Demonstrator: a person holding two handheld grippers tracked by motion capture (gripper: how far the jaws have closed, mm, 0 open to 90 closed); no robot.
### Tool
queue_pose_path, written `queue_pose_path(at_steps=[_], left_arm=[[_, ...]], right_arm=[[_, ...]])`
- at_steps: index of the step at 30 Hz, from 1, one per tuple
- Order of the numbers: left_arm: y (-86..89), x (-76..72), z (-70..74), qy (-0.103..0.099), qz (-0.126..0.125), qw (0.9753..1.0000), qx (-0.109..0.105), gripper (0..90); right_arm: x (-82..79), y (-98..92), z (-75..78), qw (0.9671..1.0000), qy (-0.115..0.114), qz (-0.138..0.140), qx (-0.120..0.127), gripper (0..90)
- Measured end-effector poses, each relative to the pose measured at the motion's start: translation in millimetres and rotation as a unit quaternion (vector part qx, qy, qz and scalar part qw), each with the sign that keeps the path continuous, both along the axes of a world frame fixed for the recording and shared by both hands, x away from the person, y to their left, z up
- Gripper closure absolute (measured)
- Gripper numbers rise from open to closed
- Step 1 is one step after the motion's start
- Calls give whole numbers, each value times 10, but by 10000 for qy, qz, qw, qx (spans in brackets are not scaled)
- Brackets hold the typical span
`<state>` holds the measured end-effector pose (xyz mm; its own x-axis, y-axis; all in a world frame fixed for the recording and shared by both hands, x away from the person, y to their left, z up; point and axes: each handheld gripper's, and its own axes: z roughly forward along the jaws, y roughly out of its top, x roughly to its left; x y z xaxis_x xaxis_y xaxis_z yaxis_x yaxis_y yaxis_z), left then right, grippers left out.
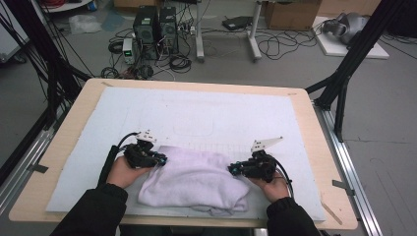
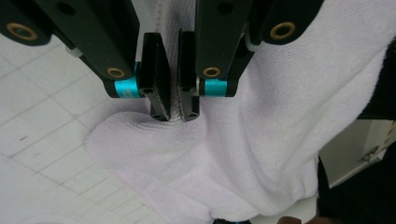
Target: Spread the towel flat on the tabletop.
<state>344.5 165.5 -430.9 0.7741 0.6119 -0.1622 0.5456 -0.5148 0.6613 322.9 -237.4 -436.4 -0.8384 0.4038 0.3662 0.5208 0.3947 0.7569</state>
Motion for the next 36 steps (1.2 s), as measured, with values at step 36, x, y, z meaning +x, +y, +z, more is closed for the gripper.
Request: queue_pose_path(at_steps=[36], left_arm=[[265,-32,50,-432,689,9967,-21,708]], right_arm=[[48,26,239,9977,-397,-298,-459,659]])
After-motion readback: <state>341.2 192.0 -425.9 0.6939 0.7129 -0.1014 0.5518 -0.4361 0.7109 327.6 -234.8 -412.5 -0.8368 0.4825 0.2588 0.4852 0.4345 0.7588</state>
